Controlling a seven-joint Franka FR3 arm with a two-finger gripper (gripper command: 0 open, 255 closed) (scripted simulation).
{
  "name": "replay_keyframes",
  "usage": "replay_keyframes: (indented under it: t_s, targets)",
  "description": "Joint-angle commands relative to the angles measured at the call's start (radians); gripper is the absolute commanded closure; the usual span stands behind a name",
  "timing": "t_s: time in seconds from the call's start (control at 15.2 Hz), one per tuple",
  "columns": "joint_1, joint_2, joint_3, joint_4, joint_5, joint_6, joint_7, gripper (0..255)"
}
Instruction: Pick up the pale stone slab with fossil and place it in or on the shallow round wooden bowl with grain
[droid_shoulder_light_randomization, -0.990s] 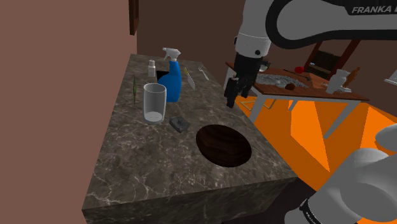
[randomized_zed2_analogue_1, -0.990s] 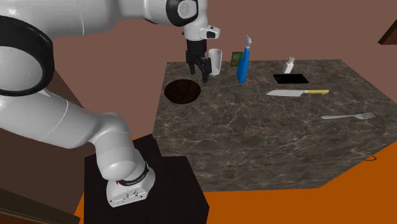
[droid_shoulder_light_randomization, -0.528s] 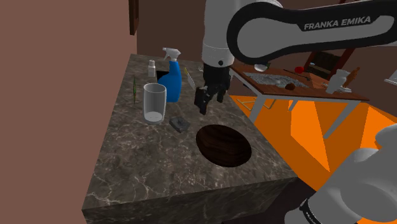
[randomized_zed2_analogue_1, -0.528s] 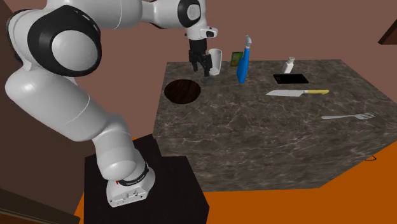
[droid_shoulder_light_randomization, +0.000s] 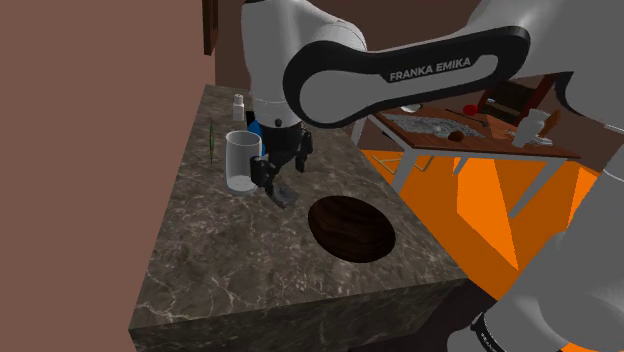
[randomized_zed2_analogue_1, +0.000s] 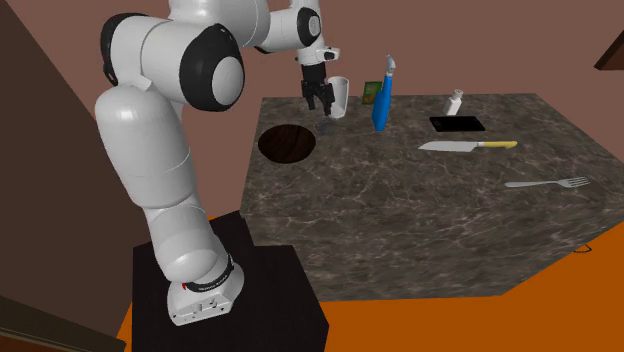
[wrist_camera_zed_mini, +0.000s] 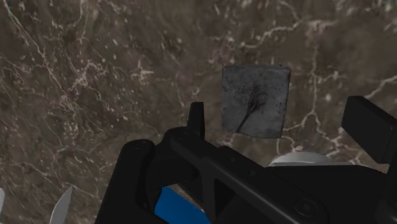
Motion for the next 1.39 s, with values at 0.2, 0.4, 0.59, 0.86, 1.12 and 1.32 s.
replay_keyframes:
  t_s: [0.2, 0.4, 0.59, 0.86, 1.12, 1.32]
  targets:
    - [0.009, 0.046, -0.004, -0.017, -0.037, 0.047, 0.032, 0]
    - [0.004, 0.052, -0.009, -0.049, -0.045, 0.084, 0.037, 0]
    - [0.003, 0.053, -0.01, -0.055, -0.047, 0.091, 0.038, 0]
    - [0.003, 0.053, -0.01, -0.055, -0.047, 0.091, 0.038, 0]
    - [0.003, 0.053, -0.01, -0.055, -0.047, 0.091, 0.038, 255]
    - [0.002, 0.052, -0.01, -0.059, -0.046, 0.094, 0.039, 255]
